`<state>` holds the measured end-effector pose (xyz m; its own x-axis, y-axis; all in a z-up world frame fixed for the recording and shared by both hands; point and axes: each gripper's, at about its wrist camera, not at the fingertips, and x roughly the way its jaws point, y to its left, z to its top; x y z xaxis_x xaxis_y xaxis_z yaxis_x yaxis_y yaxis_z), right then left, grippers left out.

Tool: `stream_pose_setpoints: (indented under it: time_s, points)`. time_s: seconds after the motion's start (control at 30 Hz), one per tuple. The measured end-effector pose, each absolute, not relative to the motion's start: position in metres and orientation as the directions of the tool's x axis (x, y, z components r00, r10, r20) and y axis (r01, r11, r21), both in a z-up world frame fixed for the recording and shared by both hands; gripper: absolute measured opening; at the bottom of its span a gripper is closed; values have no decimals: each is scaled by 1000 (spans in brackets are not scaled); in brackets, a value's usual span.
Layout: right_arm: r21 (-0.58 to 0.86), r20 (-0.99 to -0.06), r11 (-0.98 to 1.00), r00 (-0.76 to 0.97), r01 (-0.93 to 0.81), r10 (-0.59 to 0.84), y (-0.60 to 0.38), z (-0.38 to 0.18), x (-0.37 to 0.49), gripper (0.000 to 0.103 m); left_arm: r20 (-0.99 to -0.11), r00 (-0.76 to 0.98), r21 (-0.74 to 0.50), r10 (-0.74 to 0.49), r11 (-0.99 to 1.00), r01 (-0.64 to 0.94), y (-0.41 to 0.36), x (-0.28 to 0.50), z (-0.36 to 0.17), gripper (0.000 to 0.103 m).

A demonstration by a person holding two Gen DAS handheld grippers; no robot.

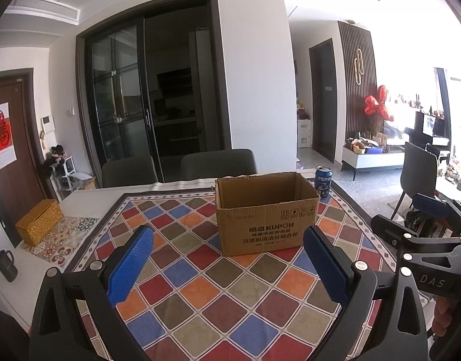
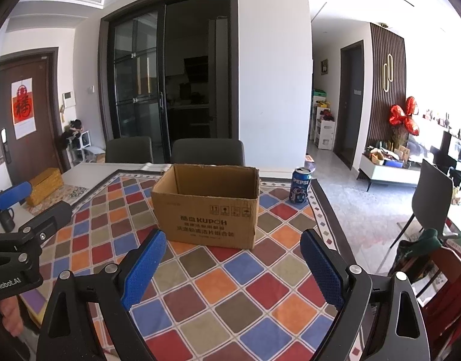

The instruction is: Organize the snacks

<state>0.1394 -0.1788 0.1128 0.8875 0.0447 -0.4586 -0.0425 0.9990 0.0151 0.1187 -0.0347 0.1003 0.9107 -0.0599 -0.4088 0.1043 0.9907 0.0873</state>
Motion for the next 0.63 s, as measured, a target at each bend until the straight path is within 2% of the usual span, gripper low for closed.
stream_pose_setpoints:
  time_s: [0.63]
  points:
    - [17, -464, 999, 885, -44, 46, -180, 110, 141, 91, -409, 911, 81, -58, 992, 100, -36, 116, 100, 101]
